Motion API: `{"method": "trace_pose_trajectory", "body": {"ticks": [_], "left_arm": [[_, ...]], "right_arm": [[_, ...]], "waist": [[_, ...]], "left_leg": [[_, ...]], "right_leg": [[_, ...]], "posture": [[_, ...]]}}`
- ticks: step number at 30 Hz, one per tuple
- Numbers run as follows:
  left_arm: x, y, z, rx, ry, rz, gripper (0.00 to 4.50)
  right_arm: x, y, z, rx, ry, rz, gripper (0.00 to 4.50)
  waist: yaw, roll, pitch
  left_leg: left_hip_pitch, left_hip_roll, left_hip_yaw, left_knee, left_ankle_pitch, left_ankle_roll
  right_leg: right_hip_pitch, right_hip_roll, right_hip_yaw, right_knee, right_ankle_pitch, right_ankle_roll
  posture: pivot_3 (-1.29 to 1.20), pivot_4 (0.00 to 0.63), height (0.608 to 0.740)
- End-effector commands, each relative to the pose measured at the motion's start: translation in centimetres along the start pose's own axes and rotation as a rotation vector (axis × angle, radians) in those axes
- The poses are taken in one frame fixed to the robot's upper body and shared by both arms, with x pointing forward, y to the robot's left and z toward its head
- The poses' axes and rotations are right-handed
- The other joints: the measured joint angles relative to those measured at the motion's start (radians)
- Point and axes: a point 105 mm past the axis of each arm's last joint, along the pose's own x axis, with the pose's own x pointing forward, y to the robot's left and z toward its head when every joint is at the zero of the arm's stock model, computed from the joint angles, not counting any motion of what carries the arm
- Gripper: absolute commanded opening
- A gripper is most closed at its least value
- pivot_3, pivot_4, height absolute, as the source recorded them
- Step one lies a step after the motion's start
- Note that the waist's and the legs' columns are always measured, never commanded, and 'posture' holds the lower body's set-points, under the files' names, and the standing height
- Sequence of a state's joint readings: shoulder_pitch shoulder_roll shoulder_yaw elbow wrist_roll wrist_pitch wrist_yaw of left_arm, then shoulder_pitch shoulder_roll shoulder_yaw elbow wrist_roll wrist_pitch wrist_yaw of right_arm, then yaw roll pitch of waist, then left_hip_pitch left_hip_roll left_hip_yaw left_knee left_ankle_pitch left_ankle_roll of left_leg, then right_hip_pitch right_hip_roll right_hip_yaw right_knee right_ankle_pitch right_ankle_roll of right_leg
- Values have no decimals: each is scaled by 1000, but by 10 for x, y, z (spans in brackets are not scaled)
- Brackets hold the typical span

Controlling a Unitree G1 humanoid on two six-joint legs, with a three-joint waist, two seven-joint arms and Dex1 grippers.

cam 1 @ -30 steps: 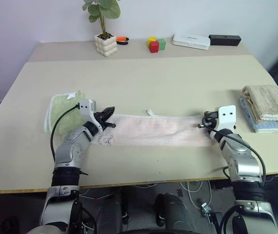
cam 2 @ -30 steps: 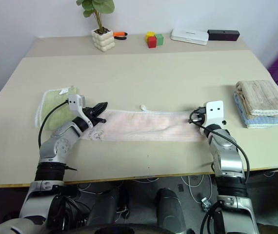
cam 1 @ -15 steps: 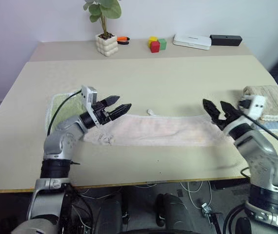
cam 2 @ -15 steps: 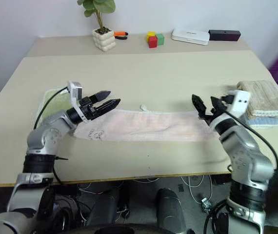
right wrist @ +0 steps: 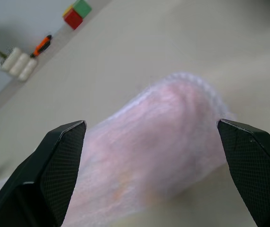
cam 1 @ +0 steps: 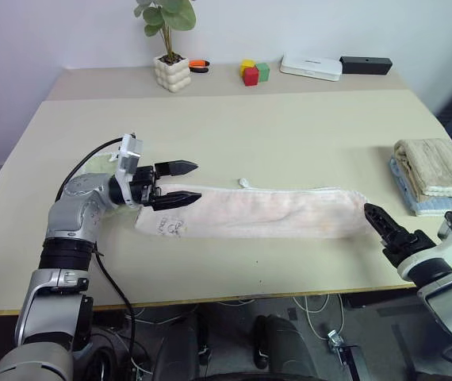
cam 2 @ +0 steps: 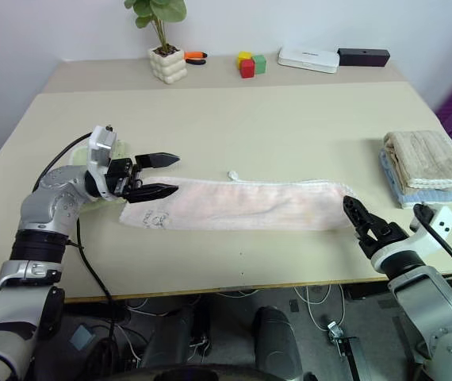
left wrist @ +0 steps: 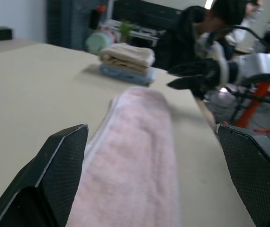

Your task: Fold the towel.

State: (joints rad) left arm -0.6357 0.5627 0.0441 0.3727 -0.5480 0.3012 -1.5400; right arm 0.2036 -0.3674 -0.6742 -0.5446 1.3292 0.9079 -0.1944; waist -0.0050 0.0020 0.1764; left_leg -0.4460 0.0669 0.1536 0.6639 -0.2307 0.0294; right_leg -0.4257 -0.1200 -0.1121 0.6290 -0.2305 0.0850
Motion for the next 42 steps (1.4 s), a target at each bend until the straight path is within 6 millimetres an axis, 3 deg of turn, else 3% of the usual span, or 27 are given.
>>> {"method": "trace_pose_trajectory", "body": {"ticks": [1, 14, 17, 23, 25, 32, 35, 42], "left_arm": [[1, 1, 10, 51, 18, -31, 4464], [-6, -4, 16, 81, 16, 14, 4464], [-8, -8, 17, 91, 19, 35, 4500], [-11, -11, 17, 92, 23, 66, 4500], [-12, -11, 16, 92, 22, 77, 4500], [-11, -9, 15, 86, 12, 84, 4500], [-10, -7, 13, 86, 12, 83, 4500], [-8, -2, 12, 93, 7, 81, 4500]], "right_arm": [[0, -2, -2, 59, 4, -9, 4500], [33, -10, -8, 251, 12, -59, 4500], [44, -6, -8, 278, 6, -45, 3679], [56, -6, -8, 285, -10, -62, 821], [59, -6, -4, 258, -29, -73, 79], [52, -12, 23, 22, -83, -108, 79], [47, -8, 34, -172, -86, -95, 79], [47, 28, 40, -619, -99, 26, 79]], "waist": [[2, 0, 0], [-9, -1, 0], [-10, -1, 0], [-7, -1, 0], [-8, -1, 0], [-6, 0, 0], [-6, 0, 1], [-7, 0, 1]], "left_leg": [[-1, 0, 0, 0, 0, 0], [-1, 0, 0, 0, 0, 0], [0, 0, 0, 0, 0, 0], [-1, 0, 0, 0, 0, 0], [-1, 0, 0, 0, 0, 0], [-1, 0, 1, 0, 0, 1], [-1, 0, 1, 0, 0, 1], [-1, 0, 1, 0, 0, 1]], "right_leg": [[0, 0, 0, 0, 0, 0], [0, 0, 0, 0, 0, 0], [0, 0, 1, 0, 0, 0], [-1, 0, 1, 0, 0, 0], [0, 0, 1, 0, 0, 0], [-1, 0, 1, 0, 0, 1], [-1, 0, 1, 0, 0, 1], [-1, 0, 1, 0, 0, 1]], "posture": [[0, 150, 740], [0, 150, 740], [0, 150, 740], [0, 150, 740], [0, 150, 740], [0, 150, 740], [0, 150, 740], [0, 150, 740]]}}
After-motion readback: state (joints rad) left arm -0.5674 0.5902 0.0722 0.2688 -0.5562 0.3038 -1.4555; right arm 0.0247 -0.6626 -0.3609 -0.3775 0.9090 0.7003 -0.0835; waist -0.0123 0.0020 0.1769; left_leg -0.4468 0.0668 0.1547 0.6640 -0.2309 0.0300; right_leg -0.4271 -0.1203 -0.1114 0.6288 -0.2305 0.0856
